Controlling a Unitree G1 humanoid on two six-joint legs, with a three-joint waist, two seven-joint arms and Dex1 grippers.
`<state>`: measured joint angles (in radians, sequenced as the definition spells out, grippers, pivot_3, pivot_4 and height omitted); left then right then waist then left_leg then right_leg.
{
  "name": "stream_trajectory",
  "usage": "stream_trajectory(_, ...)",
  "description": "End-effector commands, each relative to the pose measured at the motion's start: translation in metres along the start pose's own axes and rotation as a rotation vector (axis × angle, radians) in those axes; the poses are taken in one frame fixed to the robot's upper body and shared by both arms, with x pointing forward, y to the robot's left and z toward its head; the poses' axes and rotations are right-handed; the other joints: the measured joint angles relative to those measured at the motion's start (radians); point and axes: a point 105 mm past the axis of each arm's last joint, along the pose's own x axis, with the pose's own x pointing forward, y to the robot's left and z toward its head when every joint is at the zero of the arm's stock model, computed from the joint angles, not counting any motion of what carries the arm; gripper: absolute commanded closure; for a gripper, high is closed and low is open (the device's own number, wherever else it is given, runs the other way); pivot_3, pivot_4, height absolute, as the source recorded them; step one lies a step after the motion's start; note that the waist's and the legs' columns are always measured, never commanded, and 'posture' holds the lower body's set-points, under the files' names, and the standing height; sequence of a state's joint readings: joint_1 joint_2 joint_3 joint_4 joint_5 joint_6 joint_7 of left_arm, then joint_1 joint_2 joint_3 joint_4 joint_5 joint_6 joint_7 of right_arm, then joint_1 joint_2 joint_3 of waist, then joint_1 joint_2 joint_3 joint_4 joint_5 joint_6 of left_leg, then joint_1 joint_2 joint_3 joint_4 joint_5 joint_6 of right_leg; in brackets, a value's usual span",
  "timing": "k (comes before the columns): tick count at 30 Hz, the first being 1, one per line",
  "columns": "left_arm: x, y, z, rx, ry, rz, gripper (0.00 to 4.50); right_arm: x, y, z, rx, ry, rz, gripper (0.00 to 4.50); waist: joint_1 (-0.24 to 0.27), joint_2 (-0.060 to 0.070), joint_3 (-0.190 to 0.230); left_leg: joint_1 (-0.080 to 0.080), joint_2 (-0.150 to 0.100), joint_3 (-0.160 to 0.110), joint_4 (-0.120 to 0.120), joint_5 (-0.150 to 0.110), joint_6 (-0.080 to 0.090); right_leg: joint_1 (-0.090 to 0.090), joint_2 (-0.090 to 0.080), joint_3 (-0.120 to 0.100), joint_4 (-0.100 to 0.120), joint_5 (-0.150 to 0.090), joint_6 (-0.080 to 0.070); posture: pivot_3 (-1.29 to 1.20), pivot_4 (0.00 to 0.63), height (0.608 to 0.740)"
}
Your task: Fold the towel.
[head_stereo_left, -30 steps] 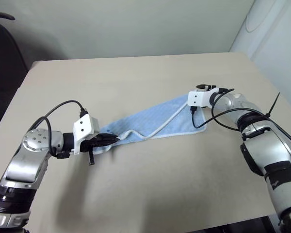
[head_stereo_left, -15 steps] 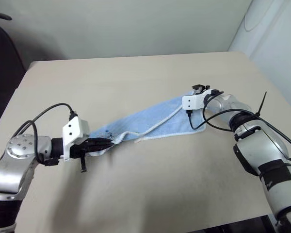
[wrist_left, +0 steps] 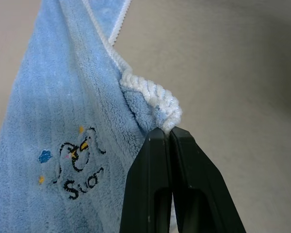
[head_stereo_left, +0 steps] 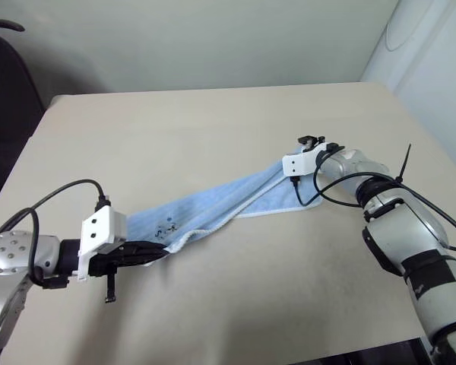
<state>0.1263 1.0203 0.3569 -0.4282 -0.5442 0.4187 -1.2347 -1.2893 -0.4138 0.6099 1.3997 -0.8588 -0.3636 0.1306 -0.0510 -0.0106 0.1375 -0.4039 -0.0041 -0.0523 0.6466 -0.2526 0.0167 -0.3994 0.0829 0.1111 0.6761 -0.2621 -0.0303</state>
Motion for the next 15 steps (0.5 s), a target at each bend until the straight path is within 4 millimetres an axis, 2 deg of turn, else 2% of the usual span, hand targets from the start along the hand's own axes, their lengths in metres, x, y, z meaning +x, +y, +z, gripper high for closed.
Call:
stream_trajectory(1,-0.001,0.002,0.006,0.041,0.001,0.016,4.5,-0.004,-0.015,-0.007,-0.031,0.013,-0.041,2.91,0.0,0.0,0.0,0.0,0.0,0.0,0.0,0.0,0.0,0.0,0.0,0.0,0.0,0.0,0.0,0.0,0.15,0.74)
stream_trajectory(5,0.001,0.003,0.006,0.046,0.001,0.019,4.5,-0.006,-0.016,-0.013,-0.015,0.015,-0.046,4.32,0.0,0.0,0.0,0.0,0.0,0.0,0.0,0.0,0.0,0.0,0.0,0.0,0.0,0.0,0.0,0.0,0.15,0.74)
stream_trajectory(6,0.001,0.004,0.006,0.048,-0.001,0.024,4.5,-0.007,-0.016,-0.014,-0.011,0.015,-0.049,4.47,0.0,0.0,0.0,0.0,0.0,0.0,0.0,0.0,0.0,0.0,0.0,0.0,0.0,0.0,0.0,0.0,0.15,0.74)
stream_trajectory(9,0.001,0.012,0.006,0.053,-0.016,0.063,4.5,-0.012,-0.022,-0.022,0.027,0.016,-0.073,4.47,0.001,0.0,0.0,0.0,0.0,0.0,0.0,0.0,0.0,0.0,0.0,0.0,0.0,0.0,0.0,0.0,0.15,0.74)
stream_trajectory(12,-0.003,0.03,0.01,0.059,-0.081,0.168,4.5,-0.018,-0.029,-0.033,0.095,0.022,-0.092,4.47,0.002,0.0,0.0,0.0,0.0,0.0,0.0,0.0,0.0,0.0,0.0,0.0,0.001,0.0,0.0,0.0,0.15,0.74)
stream_trajectory(15,-0.021,0.07,0.023,0.022,-0.213,0.387,4.5,-0.03,-0.048,-0.052,0.25,0.038,-0.147,4.47,0.006,0.001,0.0,0.0,0.0,0.0,0.0,0.0,-0.001,0.0,0.0,0.0,0.001,0.0,0.0,0.0,0.15,0.74)
